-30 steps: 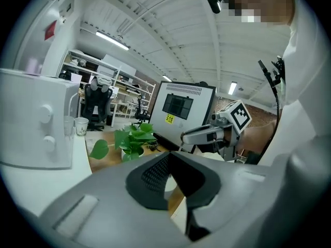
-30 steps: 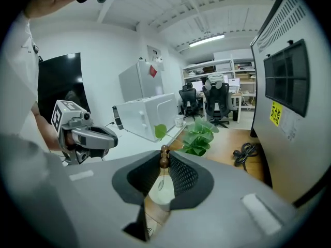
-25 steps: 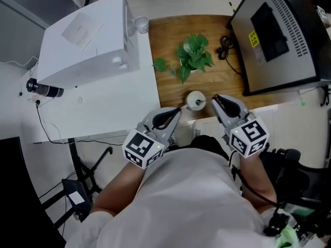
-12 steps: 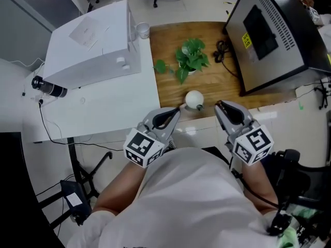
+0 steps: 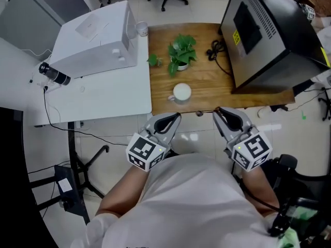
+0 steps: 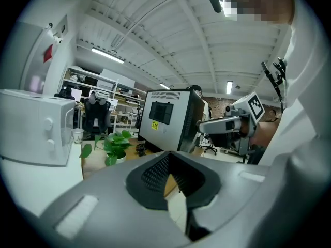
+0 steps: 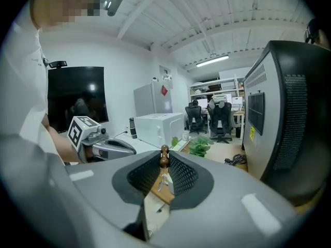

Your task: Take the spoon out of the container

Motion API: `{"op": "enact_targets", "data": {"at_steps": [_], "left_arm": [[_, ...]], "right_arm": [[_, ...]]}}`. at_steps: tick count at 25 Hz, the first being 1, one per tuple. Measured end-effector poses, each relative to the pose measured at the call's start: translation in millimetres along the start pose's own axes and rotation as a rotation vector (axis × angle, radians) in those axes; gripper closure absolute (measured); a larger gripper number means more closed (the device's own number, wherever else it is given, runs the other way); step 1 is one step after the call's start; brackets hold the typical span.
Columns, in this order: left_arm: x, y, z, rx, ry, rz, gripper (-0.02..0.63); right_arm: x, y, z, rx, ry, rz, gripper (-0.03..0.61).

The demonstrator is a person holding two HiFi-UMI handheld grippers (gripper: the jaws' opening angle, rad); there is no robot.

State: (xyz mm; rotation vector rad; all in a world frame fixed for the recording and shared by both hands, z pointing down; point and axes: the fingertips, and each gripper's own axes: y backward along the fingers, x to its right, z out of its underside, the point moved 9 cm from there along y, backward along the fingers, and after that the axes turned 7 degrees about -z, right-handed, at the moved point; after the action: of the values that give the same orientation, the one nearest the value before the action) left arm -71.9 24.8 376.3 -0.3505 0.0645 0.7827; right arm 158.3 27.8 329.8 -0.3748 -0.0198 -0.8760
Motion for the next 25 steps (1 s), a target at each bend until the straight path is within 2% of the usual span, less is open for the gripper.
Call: {"op": "enact_targets", "data": {"at_steps": [6,14,16,21,25], "left_arm": [[70,8,15,-0.015,-0.024,-0.024,0.609],[122,28,32,-0.019,-0.022,-0.105,0.609],[130,33,36,-0.029,-0.018,-0.097,0.609],[133,40,41,-0.033,0.047,-0.068,0.609],[132,49,37,-0.047,0.01,-0.04,0.609]], "right_arm": [[-12,46,25,0.007,-0.002,-0.056,0.525],[-21,89,54,-0.003,-0.005,-0.106,0.525],[-26,97,57,0.0,-0.004,-0.104,0.525],[-40,105,59,0.003,-0.004,-0.096,0.525],[-59,101,58,-0.007,0.003,-0.089,0.525]]}}
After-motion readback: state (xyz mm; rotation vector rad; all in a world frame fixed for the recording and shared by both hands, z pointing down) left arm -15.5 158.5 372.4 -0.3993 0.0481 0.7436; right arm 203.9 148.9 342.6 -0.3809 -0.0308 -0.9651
